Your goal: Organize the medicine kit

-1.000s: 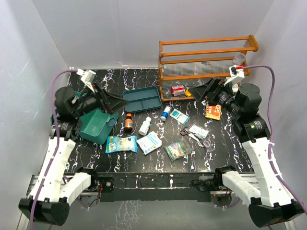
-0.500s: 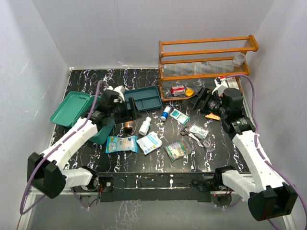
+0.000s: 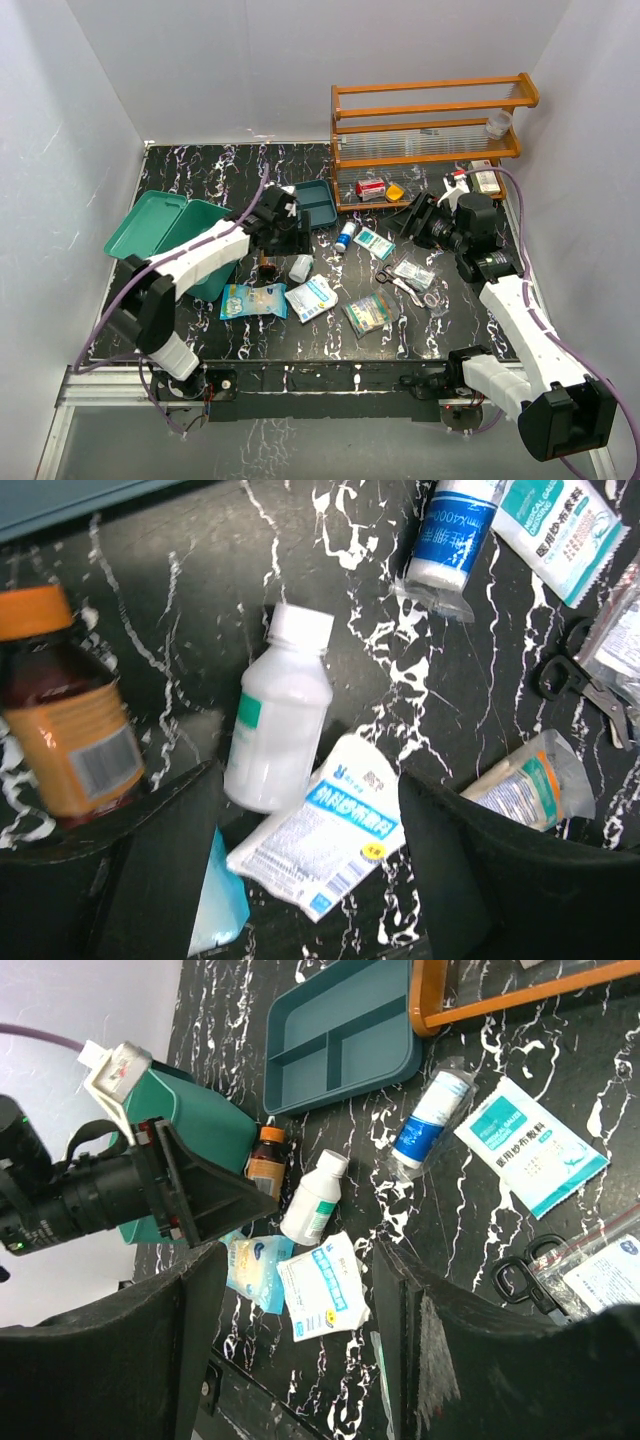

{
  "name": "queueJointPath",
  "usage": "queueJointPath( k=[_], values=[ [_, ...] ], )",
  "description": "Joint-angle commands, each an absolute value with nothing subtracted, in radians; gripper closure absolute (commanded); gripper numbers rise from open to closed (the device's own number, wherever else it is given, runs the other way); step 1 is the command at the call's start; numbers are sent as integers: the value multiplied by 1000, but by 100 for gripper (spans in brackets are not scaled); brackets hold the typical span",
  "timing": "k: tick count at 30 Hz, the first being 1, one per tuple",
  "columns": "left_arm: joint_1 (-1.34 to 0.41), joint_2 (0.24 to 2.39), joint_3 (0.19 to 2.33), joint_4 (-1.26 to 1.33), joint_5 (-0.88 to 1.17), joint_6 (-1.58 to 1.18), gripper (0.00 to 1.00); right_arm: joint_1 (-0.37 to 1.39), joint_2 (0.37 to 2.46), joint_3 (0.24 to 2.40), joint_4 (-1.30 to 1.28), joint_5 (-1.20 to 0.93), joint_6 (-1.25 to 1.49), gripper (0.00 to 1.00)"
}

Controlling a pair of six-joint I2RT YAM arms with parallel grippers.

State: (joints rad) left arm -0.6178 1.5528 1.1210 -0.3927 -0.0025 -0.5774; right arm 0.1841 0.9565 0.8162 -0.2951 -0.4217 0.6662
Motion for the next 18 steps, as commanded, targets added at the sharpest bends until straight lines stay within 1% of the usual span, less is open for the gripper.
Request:
queueJointPath(
  k=[1, 5, 8, 9, 18],
  values=[
    [-636, 1655, 1215, -390, 43, -515, 30, 189, 937, 802, -234, -393, 682, 42],
    [-638, 1726, 1249, -431, 28, -506, 31, 190, 925, 781, -234, -388, 687, 42],
    [-638, 1765, 1257, -442, 42, -495, 39, 189, 914, 767, -233, -382, 689, 42],
    [-638, 1777, 1260, -447, 46, -492, 40, 189, 913, 762, -233, -381, 690, 42],
    [-638, 1857, 1288, -487, 74, -469, 41, 190, 909, 751, -232, -380, 693, 42]
  ],
)
